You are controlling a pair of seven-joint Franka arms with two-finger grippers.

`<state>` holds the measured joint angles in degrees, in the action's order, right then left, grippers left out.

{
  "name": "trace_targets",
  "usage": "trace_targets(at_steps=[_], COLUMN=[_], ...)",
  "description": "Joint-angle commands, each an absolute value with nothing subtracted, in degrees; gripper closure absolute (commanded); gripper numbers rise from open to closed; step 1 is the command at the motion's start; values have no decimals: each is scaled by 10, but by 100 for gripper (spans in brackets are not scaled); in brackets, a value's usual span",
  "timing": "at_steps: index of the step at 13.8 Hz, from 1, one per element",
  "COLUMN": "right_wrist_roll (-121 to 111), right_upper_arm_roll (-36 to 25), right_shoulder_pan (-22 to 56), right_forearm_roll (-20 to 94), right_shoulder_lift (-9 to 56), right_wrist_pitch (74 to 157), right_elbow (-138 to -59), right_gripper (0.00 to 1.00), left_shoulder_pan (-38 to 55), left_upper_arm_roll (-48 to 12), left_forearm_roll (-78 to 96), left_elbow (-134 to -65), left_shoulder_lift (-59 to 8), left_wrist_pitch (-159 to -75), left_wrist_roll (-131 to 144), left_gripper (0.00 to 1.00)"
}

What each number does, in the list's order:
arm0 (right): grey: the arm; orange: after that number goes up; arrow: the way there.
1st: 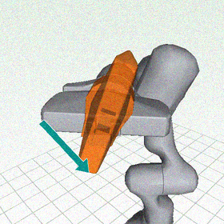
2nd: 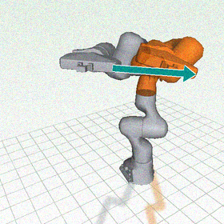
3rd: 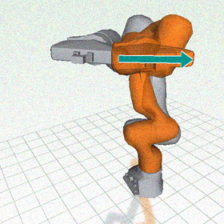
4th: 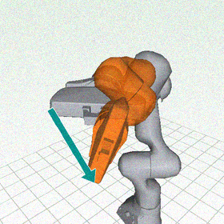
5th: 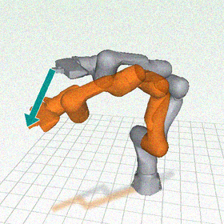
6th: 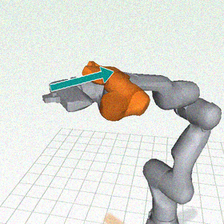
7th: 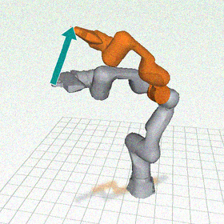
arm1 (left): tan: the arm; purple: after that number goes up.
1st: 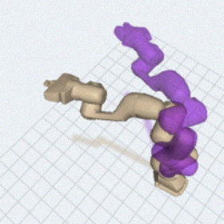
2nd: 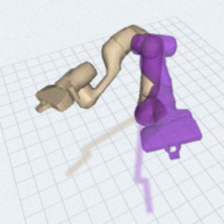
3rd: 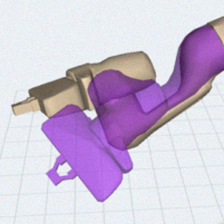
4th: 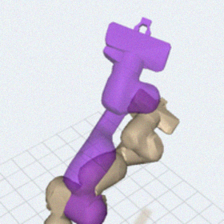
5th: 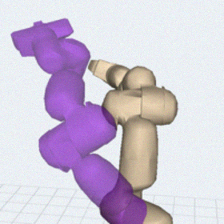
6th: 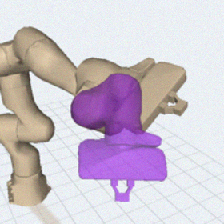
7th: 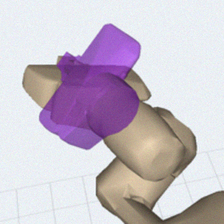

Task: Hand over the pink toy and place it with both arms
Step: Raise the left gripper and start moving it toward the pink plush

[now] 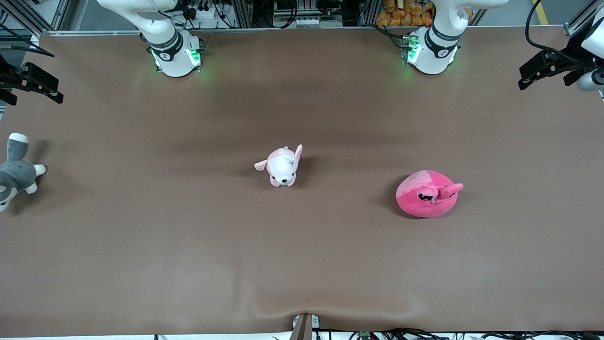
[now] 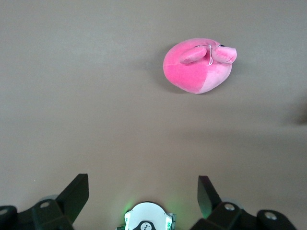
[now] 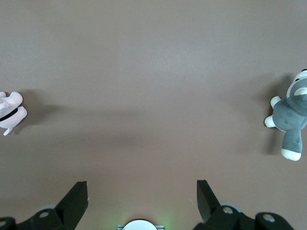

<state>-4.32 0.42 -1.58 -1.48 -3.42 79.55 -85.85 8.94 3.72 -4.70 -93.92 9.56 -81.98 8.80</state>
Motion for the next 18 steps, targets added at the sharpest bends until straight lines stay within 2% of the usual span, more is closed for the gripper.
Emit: trace_targets(at_steps=[1, 18], right_wrist_roll=[-44, -44], right_upper_arm_roll=[3, 3], right_shoulder_pan=[-14, -13], right_forearm_roll=[-9, -8], right_shoulder_lift=[-41, -41], right_wrist_pitch=[790, 790], right_elbow=[-859, -859], right_gripper=[0, 0], left_shoulder_pan=[88, 86], left_upper_arm_roll=[36, 38], left_forearm_roll=[-52, -53], left_elbow=[-922, -921], left_shoulder_lift=[85, 36], left_wrist_pitch=[-812, -813], left_wrist_roll=[80, 83], left_gripper=[0, 0])
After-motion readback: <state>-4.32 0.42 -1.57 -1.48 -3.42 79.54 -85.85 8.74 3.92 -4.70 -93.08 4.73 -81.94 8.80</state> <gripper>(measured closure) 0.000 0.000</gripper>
